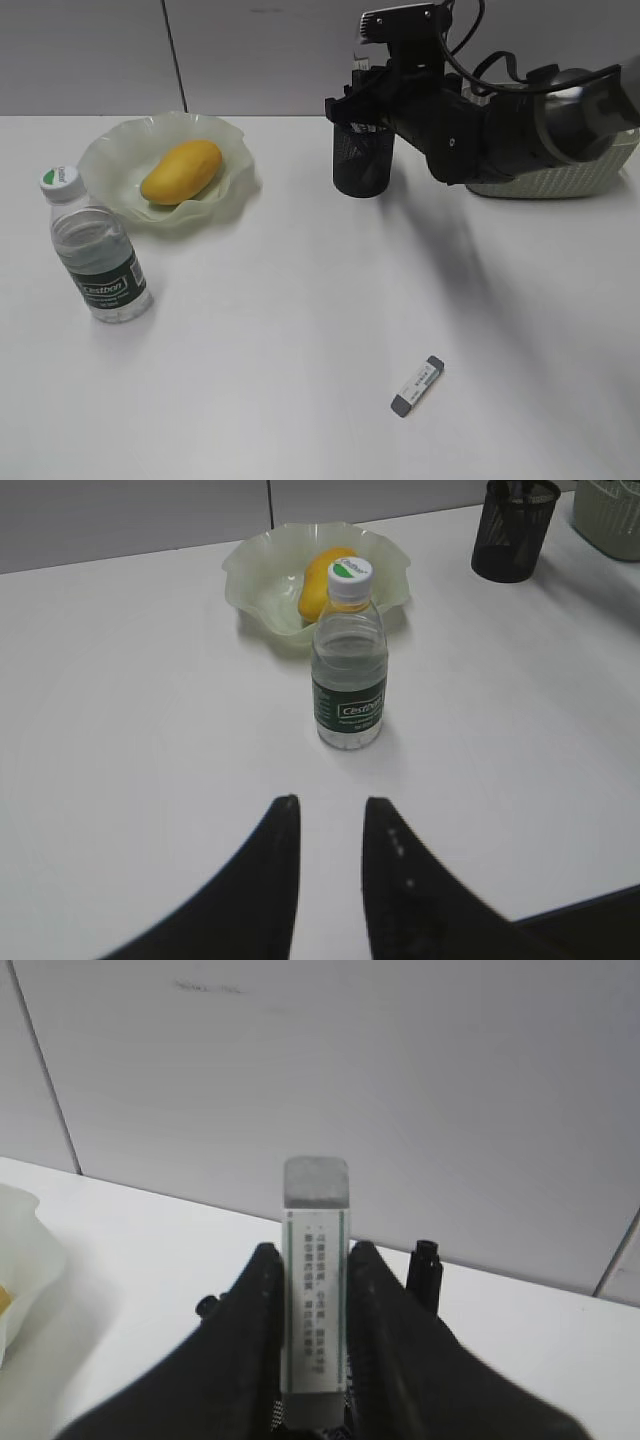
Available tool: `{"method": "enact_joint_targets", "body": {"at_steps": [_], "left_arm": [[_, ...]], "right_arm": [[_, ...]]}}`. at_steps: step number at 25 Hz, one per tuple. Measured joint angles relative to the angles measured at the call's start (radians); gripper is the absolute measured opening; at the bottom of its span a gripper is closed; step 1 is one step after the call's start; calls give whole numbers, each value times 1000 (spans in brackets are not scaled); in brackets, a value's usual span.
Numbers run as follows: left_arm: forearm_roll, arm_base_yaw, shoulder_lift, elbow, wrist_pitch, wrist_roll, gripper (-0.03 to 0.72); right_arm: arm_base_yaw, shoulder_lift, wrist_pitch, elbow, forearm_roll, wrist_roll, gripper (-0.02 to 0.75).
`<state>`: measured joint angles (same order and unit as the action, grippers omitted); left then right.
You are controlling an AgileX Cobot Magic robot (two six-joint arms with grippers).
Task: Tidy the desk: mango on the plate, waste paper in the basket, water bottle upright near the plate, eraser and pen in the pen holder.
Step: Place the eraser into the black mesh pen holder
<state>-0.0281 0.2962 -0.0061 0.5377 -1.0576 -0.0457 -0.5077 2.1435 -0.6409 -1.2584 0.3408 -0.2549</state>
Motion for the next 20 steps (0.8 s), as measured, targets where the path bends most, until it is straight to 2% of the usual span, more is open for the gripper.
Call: {"method": "enact_joint_targets", "body": {"at_steps": [6,11,14,16,20], "left_arm": [[0,0,0,0,0,0,158],[0,0,0,0,0,0,158],[0,0,0,0,0,0,158],[0,0,0,0,0,0,158],[0,0,0,0,0,0,158]], "right_arm": [[0,33,5,-1,8,3,175],[0,34,5,-1,12,3,330],[0,27,33,-1,22,3,362],[0,-16,143,-1,47,-6,363],[2,-195,613,-2,42,-86,318]]}}
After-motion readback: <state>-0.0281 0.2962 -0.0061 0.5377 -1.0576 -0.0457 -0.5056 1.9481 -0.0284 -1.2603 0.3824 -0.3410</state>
